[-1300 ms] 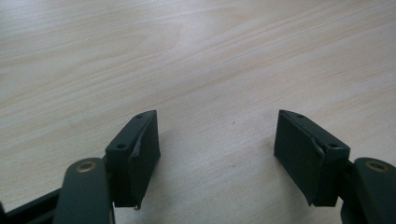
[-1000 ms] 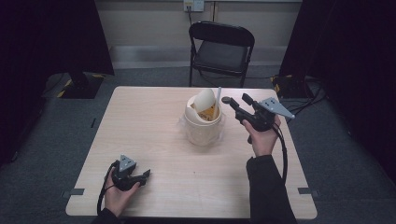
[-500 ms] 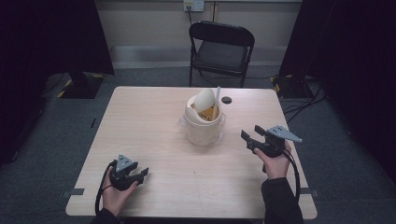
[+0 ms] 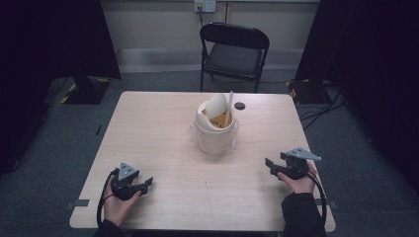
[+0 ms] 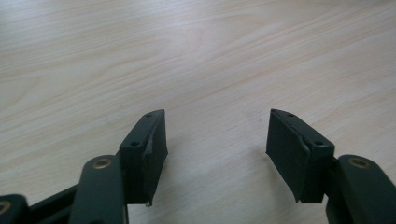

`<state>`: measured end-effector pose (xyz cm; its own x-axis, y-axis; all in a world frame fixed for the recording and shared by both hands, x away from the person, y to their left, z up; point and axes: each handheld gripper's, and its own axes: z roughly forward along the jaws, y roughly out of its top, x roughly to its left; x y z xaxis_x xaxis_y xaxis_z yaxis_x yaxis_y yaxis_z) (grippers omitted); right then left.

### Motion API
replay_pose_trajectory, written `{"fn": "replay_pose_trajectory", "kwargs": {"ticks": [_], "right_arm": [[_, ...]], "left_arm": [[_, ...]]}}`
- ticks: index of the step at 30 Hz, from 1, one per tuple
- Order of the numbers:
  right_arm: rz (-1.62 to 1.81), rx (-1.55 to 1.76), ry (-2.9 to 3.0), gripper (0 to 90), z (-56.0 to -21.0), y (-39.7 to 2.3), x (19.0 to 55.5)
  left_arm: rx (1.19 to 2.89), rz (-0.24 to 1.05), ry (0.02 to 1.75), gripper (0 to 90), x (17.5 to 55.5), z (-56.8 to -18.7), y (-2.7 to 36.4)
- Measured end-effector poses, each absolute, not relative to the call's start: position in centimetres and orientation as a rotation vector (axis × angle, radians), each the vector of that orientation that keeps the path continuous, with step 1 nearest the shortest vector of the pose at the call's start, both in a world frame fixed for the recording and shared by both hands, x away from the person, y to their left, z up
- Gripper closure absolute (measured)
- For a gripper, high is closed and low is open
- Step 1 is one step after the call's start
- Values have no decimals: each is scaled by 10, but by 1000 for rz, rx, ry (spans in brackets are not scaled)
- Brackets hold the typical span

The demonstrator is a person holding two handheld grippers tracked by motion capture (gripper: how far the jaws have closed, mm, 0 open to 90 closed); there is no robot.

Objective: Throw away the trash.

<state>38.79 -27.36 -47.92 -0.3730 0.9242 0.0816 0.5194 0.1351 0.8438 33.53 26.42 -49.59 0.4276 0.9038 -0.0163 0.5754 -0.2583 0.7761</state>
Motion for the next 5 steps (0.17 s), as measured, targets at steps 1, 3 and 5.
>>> {"fn": "replay_pose_trajectory", "kwargs": {"ticks": [1, 3, 5], "right_arm": [[1141, 1389, 1953, 295, -480, -275, 387], [1086, 1399, 1968, 285, -487, -283, 387], [1062, 1404, 1974, 279, -488, -285, 386]], "left_arm": [[1963, 577, 1247, 374, 336, -495, 267], [1951, 580, 1262, 358, 336, -495, 270], [1949, 584, 1277, 352, 336, -496, 273]]}}
